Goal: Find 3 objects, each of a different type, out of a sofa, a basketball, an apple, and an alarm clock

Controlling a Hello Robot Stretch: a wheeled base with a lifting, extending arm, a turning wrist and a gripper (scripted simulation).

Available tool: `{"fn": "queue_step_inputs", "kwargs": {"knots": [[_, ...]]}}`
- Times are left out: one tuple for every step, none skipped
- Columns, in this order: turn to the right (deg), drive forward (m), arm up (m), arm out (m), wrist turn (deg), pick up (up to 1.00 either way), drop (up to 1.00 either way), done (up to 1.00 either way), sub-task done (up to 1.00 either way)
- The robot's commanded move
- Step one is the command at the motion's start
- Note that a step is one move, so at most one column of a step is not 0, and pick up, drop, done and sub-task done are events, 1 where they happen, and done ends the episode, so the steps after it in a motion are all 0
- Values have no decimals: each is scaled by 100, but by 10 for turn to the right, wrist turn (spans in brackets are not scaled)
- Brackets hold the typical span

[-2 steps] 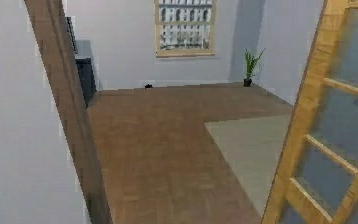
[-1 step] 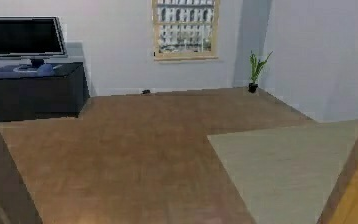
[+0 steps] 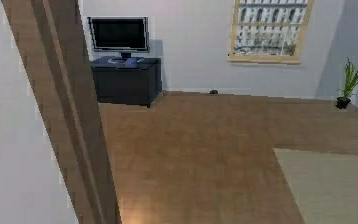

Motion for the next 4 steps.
{"fn": "queue_step_inputs", "kwargs": {"knots": [[0,60,0,0,0,0,0,0,0],[0,15,0,0,0,0,0,0,0],[-450,0,0,0,0,0,0,0,0],[-270,0,0,0,0,0,0,0,0]]}}
